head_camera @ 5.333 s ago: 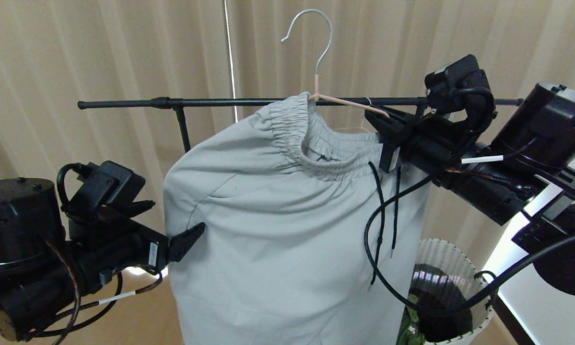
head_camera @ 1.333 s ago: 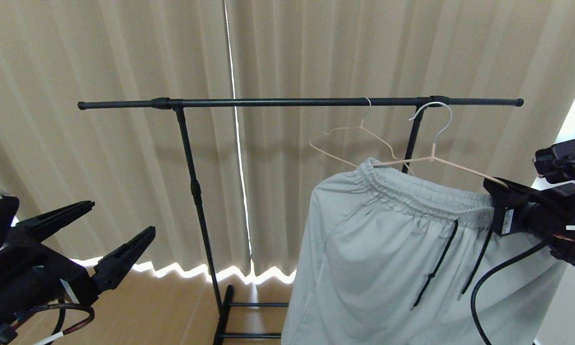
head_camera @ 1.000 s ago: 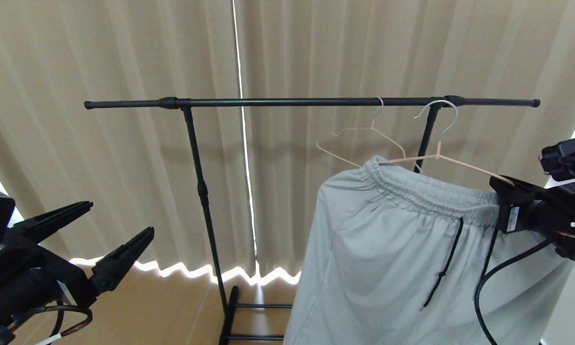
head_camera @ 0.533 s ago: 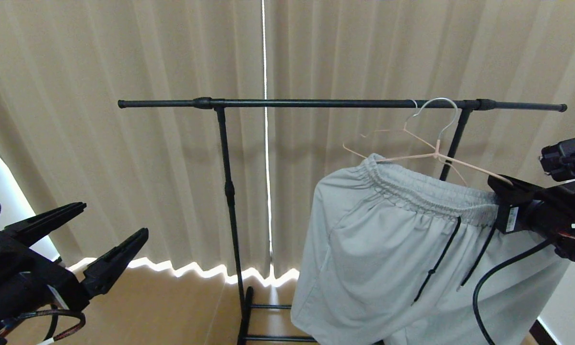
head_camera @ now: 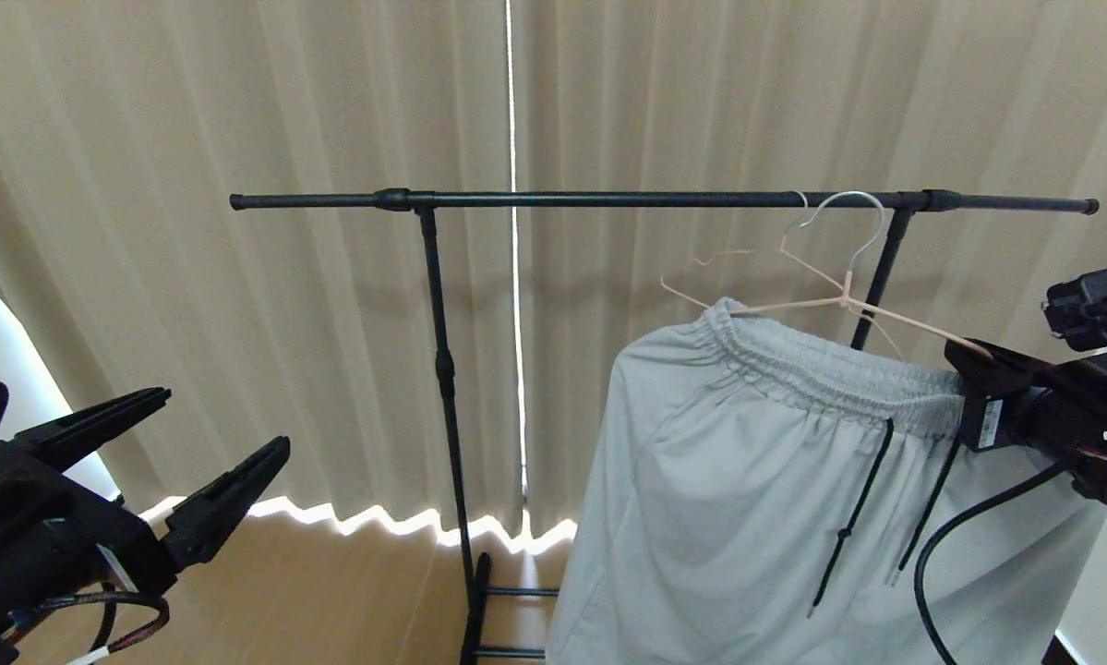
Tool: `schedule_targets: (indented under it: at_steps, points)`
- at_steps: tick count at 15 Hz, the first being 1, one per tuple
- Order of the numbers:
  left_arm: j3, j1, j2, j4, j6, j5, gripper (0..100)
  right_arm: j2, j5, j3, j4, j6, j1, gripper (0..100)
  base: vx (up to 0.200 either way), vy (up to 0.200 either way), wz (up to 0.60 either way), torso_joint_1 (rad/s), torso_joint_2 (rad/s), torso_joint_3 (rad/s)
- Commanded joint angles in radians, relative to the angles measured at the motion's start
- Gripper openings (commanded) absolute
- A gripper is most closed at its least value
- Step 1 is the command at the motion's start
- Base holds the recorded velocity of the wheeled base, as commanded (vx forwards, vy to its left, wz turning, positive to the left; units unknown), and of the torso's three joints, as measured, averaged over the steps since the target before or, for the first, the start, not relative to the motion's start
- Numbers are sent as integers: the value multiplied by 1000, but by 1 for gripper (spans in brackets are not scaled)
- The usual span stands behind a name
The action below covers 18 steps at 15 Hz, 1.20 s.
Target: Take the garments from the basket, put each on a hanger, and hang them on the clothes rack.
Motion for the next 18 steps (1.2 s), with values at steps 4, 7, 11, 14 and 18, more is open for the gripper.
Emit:
schedule_targets:
  at_steps: [4,7,11,14,18]
  points:
    - [2,1,3,0,0,1,100,-9,0,0,5,0,0,0,200,0,0,4,2,0]
    - [3,1,3,0,0,1,100,-11,-1,0,7,0,0,0,200,0,0,-7,4,9]
    - [5,1,3,0,0,1,100,-9,-1,0,9,-2,0,0,200,0,0,10,4,-2]
    - [8,1,3,0,0,1,100,-8,2,0,10,-2,2,0,200,0,0,1,2,7]
    - [14,1,3,0,3,1,100,0,3,-1,10,0,2,0,50,0,0,1,1,2]
